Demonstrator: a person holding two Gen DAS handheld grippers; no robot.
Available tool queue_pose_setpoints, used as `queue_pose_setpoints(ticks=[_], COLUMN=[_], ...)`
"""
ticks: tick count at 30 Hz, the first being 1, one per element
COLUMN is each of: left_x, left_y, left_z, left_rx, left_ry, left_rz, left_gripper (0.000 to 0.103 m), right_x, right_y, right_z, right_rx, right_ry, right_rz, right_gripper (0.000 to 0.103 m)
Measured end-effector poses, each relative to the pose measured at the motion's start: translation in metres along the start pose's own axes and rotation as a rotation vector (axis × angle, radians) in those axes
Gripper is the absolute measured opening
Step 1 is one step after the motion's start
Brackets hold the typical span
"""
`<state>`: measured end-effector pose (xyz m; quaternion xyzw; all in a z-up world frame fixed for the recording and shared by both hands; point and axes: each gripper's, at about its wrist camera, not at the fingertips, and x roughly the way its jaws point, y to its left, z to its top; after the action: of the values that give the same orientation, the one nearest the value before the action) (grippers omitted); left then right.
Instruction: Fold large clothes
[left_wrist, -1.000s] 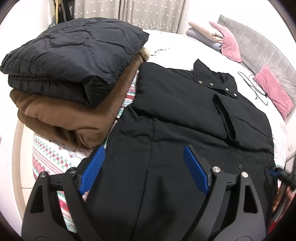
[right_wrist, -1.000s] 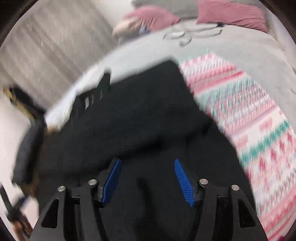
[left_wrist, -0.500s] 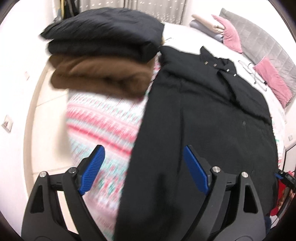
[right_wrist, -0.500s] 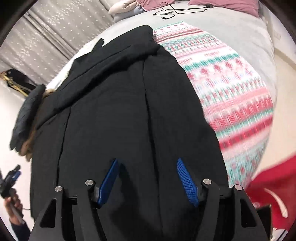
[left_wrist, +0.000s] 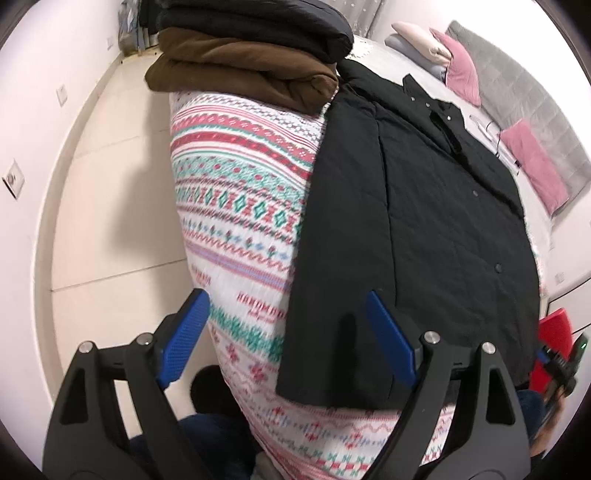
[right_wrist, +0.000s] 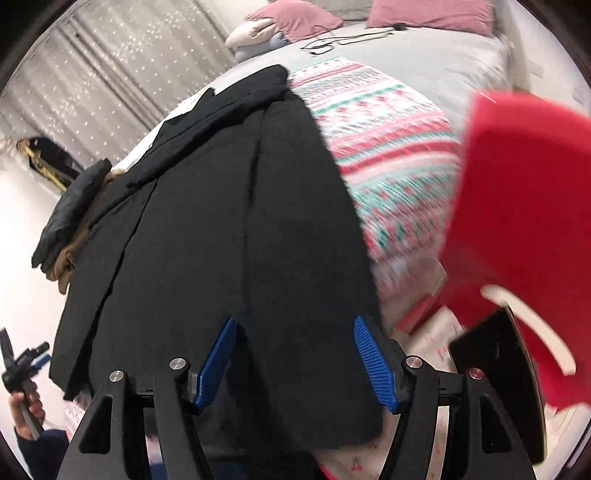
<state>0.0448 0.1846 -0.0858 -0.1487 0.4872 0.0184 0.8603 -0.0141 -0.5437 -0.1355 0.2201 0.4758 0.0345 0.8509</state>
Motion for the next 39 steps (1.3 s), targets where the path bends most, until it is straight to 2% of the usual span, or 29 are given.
queue_pose_setpoints(ticks=[4,6,9,12,15,19,21,24,25,27,29,39], left_x=[-0.006,-0.007,-0.006,0.0,0.004,0.013,0.02,0.026,0.025,0.024,0.023,0.027], left_y=[0.004,0.007,0.007,0.004,0.0,-0.008,-0.012,-0.013,-0.015,-0.018,-0.019,-0.015], left_z=[-0.009,-0.013,-0.018,-0.022,-0.02,-0.021,-0.022,-0.023,-0.023,-0.022,-0.022,-0.018], left_rx=[0.0,-0.007,-0.006,0.001,0.005,0.03,0.037,0.025,0.029,0.039,0.036,-0.011], left_ry=[-0.031,-0.031,-0.038,-0.03,-0.036,-0.027,-0.017,-0.006,-0.015,-0.023,-0.032,-0.019], left_rz=[-0.023,-0.049,-0.077,-0.102,-0.119,-0.119,-0.111,-0.124,-0.124,-0.123,-0.12,-0.145], left_gripper=[0.085,0.082,0.08,0.079,0.079,0.075,0.065,0.053,0.049,0.031,0.021,0.021], right_x=[-0.016,-0.021,-0.025,-0.017,-0.005,0.016,0.018,0.013,0.01,0.006,0.0,0.017], right_y=[-0.022,-0.032,-0.034,-0.037,-0.043,-0.045,-0.043,-0.039,-0.039,-0.039,-0.039,-0.04], right_z=[-0.021,-0.025,-0.032,-0.036,-0.042,-0.048,-0.049,-0.048,-0.047,-0.047,-0.047,-0.037], right_rx=[0.047,0.083,0.094,0.108,0.14,0.175,0.175,0.177,0.178,0.188,0.191,0.222], right_ry=[-0.02,-0.036,-0.06,-0.062,-0.068,-0.062,-0.076,-0.113,-0.121,-0.129,-0.14,-0.112], right_rz=[0.009,0.051,0.07,0.093,0.153,0.205,0.214,0.21,0.212,0.221,0.238,0.26], right_gripper=[0.067,0.067,0.067,0.067,0.067,0.067,0.06,0.042,0.032,0.027,0.025,0.029])
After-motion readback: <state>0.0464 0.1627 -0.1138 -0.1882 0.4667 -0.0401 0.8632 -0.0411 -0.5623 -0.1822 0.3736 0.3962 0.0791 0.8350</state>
